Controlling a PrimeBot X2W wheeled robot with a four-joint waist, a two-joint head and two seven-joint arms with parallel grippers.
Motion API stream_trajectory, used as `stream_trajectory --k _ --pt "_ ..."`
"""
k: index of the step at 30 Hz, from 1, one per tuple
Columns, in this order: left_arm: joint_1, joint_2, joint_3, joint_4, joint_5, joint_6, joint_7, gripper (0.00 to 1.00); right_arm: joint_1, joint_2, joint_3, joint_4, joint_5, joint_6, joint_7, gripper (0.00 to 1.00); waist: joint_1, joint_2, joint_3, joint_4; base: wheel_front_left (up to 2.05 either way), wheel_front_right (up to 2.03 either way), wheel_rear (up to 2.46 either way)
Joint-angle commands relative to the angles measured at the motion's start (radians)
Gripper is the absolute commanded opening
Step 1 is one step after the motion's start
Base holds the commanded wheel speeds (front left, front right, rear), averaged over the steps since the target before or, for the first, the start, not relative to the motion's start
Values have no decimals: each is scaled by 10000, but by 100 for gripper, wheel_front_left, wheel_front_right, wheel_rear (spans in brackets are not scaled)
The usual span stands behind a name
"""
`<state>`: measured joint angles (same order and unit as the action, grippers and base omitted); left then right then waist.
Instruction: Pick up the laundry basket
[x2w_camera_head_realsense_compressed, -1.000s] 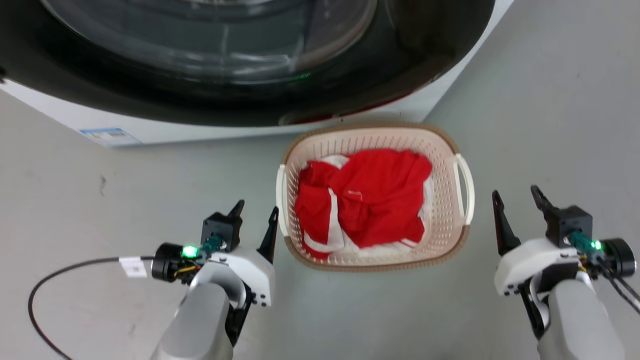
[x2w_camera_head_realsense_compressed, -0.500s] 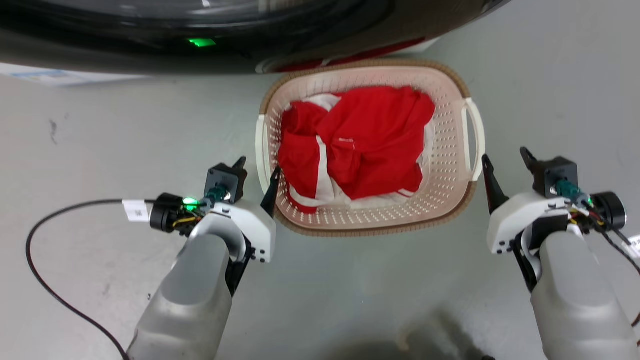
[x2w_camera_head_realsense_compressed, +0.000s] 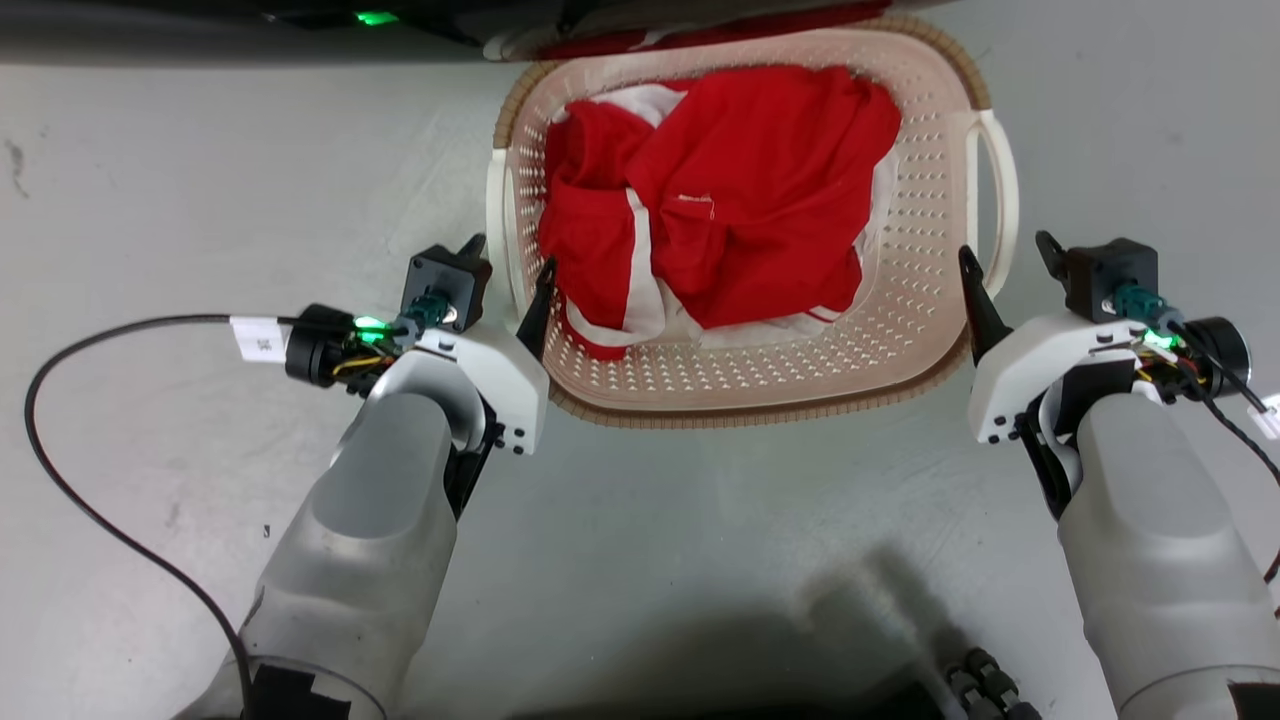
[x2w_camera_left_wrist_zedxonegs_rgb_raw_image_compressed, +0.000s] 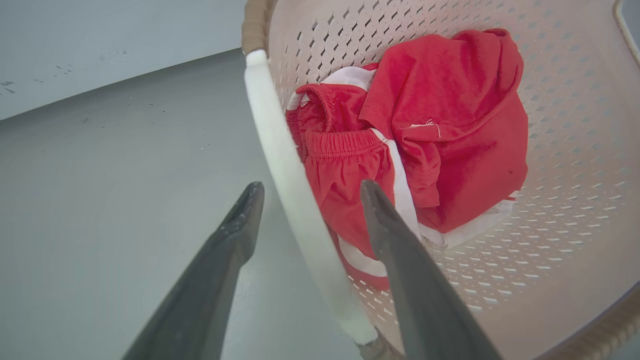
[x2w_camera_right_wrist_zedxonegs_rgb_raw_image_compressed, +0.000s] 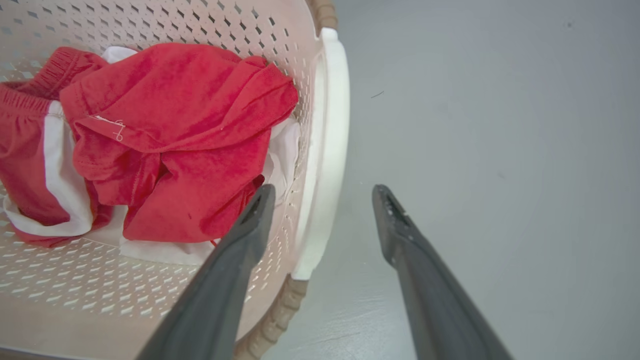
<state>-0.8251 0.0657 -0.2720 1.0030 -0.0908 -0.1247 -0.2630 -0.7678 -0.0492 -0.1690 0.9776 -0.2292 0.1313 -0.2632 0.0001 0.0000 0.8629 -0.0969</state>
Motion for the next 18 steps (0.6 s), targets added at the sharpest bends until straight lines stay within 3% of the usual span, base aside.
stream_trajectory --k 1,15,16,17,18 --pt "-184 44 -37 38 64 -38 -28 100 -231 -20 31 82 22 -10 -25 100 -1 0 175 6 0 0 0" --pt "-689 18 -412 452 -37 -50 -28 100 -615 -20 522 522 416 -9 -25 100 -1 0 636 -66 0 0 0" --pt "-712 19 -458 479 -37 -52 -28 48 -634 -20 573 547 460 -10 -25 100 -1 0 655 -69 0 0 0" --pt "-737 28 -501 505 -19 -50 -28 5 -661 -20 616 545 496 -10 -25 49 -1 0 671 -73 0 0 0" --pt "-760 29 -532 533 -32 -47 -28 0 -679 -20 649 528 519 -9 -25 19 -1 0 684 -75 0 0 0"
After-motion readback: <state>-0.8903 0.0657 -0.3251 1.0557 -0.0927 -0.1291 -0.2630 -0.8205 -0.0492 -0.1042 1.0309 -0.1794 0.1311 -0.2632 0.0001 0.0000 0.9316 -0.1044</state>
